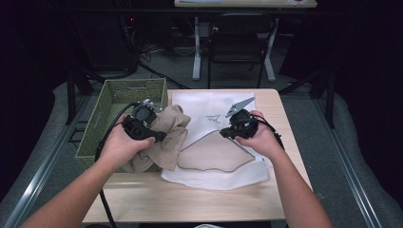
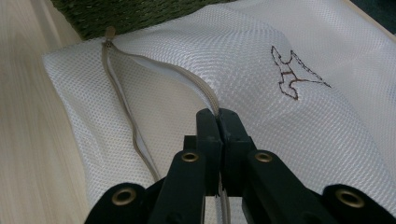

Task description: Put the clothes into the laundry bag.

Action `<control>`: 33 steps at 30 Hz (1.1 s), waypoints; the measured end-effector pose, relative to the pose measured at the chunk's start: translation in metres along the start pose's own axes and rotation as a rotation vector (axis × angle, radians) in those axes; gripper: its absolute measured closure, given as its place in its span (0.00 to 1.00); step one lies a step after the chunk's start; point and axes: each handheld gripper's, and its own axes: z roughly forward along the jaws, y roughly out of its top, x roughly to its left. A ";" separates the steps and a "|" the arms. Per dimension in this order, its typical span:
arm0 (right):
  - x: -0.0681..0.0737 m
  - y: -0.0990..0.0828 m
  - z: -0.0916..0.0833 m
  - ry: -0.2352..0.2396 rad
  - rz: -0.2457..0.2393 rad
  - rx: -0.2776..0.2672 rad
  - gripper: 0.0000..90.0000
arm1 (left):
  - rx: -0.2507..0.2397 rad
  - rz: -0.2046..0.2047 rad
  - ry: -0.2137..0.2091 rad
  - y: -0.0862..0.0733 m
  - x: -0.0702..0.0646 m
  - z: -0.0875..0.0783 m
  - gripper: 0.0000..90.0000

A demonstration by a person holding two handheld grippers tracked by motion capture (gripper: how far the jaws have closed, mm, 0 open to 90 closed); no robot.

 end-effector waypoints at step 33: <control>0.006 -0.003 -0.004 -0.033 0.019 -0.045 0.98 | -0.017 0.122 -0.108 -0.019 -0.061 0.018 0.75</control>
